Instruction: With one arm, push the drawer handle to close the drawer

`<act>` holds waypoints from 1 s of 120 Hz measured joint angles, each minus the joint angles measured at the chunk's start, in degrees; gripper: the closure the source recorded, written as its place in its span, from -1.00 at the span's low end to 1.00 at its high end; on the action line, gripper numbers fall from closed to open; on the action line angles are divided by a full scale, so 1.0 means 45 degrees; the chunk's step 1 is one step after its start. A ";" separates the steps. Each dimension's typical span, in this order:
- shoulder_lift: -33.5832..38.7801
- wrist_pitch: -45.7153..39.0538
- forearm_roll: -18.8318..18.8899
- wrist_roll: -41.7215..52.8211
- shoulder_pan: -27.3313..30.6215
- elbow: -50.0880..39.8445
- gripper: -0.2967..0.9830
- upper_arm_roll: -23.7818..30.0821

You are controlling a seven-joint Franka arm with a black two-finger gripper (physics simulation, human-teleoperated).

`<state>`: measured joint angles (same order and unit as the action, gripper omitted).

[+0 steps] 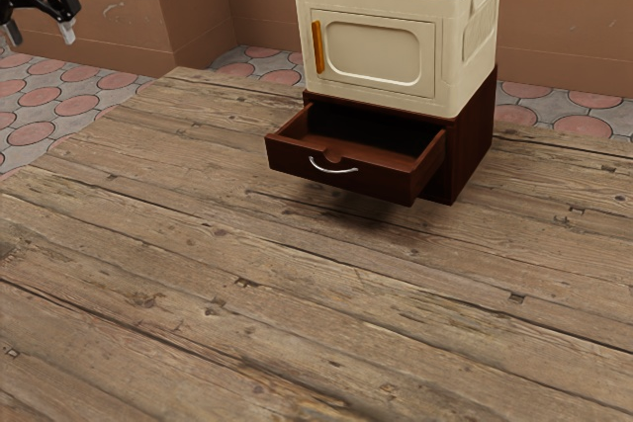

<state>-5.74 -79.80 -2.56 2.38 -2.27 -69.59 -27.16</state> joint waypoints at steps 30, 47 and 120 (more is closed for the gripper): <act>0.1690 0.0186 0.0135 0.0039 -0.0357 0.1887 -0.51 0.0286; 0.1948 0.0138 -0.0007 0.0262 -0.0912 0.1660 -0.51 0.0388; 0.0132 -0.8899 -0.0278 0.0330 -0.2880 -1.1304 -0.50 0.2592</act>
<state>-5.15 -119.85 -3.81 3.86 -15.23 -120.46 -15.49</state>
